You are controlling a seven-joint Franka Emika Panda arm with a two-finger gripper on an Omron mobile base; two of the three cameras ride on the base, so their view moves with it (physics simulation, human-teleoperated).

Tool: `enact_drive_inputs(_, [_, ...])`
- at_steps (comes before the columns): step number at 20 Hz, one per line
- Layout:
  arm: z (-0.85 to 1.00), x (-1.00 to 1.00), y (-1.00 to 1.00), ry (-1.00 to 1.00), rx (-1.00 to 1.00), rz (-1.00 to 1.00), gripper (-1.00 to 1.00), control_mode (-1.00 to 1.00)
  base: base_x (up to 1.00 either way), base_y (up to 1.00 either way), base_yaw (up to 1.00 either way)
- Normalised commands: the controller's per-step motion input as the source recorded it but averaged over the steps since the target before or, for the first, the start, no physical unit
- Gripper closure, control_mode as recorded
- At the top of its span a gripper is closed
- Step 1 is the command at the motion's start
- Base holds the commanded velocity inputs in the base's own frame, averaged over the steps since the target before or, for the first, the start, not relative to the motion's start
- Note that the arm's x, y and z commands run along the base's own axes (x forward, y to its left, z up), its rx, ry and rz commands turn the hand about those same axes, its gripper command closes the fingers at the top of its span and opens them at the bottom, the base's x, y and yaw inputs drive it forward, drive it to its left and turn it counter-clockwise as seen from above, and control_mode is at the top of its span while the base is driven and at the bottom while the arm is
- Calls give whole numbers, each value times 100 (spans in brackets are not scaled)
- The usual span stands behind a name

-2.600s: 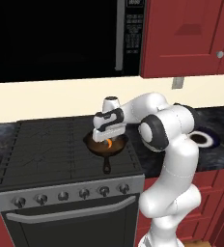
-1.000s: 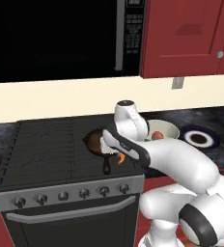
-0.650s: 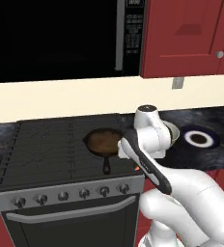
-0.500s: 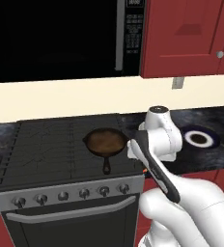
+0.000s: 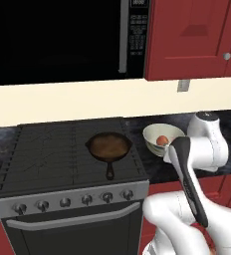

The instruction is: Place the shrimp on the plate and place the onion on the same plate.

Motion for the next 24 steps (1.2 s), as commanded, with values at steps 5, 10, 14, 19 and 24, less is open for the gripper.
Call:
enact_drive_inputs(5, [3, -12, -96, -14, 0, -3, 100, -100, 0, 0, 0])
enact_drive_inputs(10, [0, 24, -92, -3, 0, -3, 100, -100, 0, 0, 0])
enact_drive_inputs(14, [-4, 88, -73, 3, 0, -6, 100, -100, 0, 0, 0])
enact_drive_inputs(19, [-1, 96, -94, 9, 4, -1, 100, -100, 0, 0, 0])
enact_drive_inputs(24, [0, 71, -93, 6, 0, 0, 100, -100, 0, 0, 0])
